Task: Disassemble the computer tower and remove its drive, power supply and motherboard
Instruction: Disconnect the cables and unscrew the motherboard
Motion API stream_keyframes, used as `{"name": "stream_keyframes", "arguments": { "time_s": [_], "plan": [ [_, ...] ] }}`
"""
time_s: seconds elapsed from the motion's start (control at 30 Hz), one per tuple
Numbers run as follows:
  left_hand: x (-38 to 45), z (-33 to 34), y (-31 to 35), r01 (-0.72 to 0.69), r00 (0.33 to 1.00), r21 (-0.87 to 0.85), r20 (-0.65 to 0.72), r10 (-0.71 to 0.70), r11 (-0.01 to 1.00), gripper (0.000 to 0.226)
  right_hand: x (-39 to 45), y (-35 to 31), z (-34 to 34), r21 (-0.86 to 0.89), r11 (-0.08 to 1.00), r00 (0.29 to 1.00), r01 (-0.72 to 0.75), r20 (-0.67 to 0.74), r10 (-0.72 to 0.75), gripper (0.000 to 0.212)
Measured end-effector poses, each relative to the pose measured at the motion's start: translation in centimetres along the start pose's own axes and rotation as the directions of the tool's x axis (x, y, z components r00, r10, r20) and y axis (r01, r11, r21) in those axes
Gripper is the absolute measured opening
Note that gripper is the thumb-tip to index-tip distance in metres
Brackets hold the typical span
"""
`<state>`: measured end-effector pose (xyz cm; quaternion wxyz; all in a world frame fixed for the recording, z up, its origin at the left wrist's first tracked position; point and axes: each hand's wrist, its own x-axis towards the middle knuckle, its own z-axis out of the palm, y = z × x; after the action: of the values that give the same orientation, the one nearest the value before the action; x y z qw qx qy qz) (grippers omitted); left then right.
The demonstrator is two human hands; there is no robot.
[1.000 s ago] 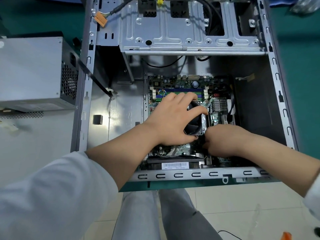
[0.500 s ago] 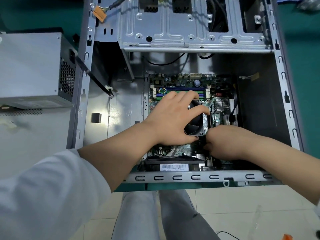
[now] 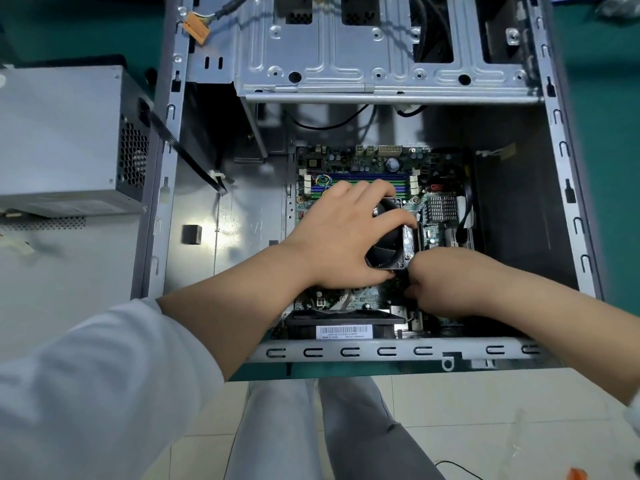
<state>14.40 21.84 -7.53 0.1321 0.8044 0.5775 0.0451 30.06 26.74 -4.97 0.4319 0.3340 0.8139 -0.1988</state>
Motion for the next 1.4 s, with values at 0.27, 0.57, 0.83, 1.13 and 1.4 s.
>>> {"name": "stream_keyframes", "arguments": {
  "time_s": [0.27,0.57,0.83,1.13,1.4],
  "plan": [
    [-0.1,-0.1,0.1,-0.006,1.000,-0.004,-0.004,0.006,1.000,0.064,0.4,0.1,0.3,0.019,0.995,0.994,-0.097,0.056,0.096,0.020],
    [0.0,0.0,-0.1,-0.003,1.000,-0.011,-0.013,0.002,1.000,0.065,0.0,0.1,-0.2,0.052,0.999,0.999,-0.003,0.054,0.001,0.028],
    [0.0,0.0,0.0,-0.004,1.000,-0.011,-0.022,0.004,1.000,0.064,-2.0,1.6,-0.3,-0.225,0.955,0.977,0.191,-0.051,-0.207,0.020],
    [0.0,0.1,0.0,0.000,0.999,-0.029,-0.040,-0.002,1.000,0.060,-0.3,1.3,0.8,-0.303,0.917,0.933,0.261,-0.164,-0.320,0.014],
    [0.1,0.2,0.0,0.010,1.000,-0.026,-0.023,-0.010,1.000,0.061,-0.1,1.1,0.6,-0.305,0.927,0.939,0.220,-0.191,-0.285,0.017]
  ]
}}
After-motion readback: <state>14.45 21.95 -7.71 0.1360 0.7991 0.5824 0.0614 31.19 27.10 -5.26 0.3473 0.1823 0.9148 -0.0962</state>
